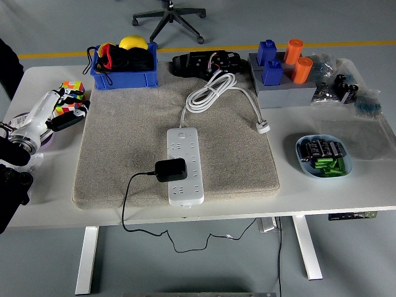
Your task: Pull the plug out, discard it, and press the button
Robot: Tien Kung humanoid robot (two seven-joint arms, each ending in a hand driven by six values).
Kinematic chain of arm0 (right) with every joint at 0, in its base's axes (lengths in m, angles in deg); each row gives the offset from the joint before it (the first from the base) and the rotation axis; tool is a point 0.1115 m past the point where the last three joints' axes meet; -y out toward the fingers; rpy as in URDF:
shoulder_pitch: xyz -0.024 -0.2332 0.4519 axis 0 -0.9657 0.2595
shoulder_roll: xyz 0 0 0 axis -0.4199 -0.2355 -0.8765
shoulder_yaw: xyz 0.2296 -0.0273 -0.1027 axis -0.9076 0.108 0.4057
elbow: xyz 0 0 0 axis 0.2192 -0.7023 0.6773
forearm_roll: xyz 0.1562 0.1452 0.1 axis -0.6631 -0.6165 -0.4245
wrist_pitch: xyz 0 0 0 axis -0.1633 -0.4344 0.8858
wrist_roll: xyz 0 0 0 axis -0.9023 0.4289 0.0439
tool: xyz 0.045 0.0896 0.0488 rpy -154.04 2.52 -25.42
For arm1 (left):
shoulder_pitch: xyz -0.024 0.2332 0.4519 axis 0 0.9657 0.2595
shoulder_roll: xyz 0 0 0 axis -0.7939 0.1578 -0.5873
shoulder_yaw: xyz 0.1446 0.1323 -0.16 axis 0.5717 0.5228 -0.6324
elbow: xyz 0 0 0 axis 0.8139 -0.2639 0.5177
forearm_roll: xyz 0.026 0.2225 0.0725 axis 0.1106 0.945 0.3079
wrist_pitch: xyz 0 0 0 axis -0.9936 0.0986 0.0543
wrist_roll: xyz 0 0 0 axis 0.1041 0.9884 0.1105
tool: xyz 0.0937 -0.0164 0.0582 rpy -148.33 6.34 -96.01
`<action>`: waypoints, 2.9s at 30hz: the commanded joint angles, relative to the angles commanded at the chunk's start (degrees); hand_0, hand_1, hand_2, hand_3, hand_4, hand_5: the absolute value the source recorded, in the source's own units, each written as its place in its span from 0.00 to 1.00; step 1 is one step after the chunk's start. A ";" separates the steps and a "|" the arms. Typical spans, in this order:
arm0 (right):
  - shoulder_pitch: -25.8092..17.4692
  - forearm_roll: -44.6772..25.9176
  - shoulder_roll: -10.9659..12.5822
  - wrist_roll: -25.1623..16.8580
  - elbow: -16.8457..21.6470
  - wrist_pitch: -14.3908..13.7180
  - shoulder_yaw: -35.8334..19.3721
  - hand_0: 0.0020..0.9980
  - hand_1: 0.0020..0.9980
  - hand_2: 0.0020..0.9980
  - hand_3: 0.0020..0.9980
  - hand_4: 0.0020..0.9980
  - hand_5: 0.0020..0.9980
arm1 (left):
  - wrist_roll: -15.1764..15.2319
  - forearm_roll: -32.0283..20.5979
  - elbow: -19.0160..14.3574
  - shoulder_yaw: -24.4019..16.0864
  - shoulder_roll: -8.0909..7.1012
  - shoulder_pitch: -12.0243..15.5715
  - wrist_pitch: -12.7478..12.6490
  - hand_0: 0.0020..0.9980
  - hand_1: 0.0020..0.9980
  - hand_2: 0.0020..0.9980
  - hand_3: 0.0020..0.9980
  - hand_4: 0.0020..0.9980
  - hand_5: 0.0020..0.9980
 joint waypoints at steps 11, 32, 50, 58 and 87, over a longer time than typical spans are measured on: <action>-0.08 -0.11 -0.22 -0.06 0.00 0.11 -0.15 0.75 0.67 0.66 0.62 0.67 0.51 | -1.00 -0.21 -9.51 8.95 -3.81 -0.54 4.00 0.90 0.97 0.96 0.93 1.00 0.49; -0.02 -0.39 -0.16 -0.18 -0.02 0.15 0.19 0.75 0.67 0.66 0.62 0.67 0.51 | -1.81 -0.23 -12.10 25.34 -4.54 -5.06 4.95 0.84 0.75 0.72 0.81 1.00 0.26; -0.01 -0.81 0.06 -0.15 -0.14 0.09 1.42 0.75 0.67 0.66 0.62 0.68 0.51 | -1.31 3.86 -8.60 33.47 -2.43 -8.04 -0.50 0.79 0.68 0.63 0.73 1.00 0.17; -0.12 -0.86 0.09 -0.11 -0.15 0.03 1.50 0.75 0.67 0.66 0.62 0.68 0.51 | -1.67 4.98 -6.46 35.59 -1.48 -9.28 -1.08 0.75 0.66 0.62 0.71 0.96 0.15; -0.31 -0.88 -0.15 -0.19 -0.17 0.06 1.32 0.75 0.67 0.66 0.62 0.68 0.51 | -1.82 4.66 -4.78 38.07 -0.24 -11.25 -3.92 0.43 0.38 0.42 0.58 0.68 0.00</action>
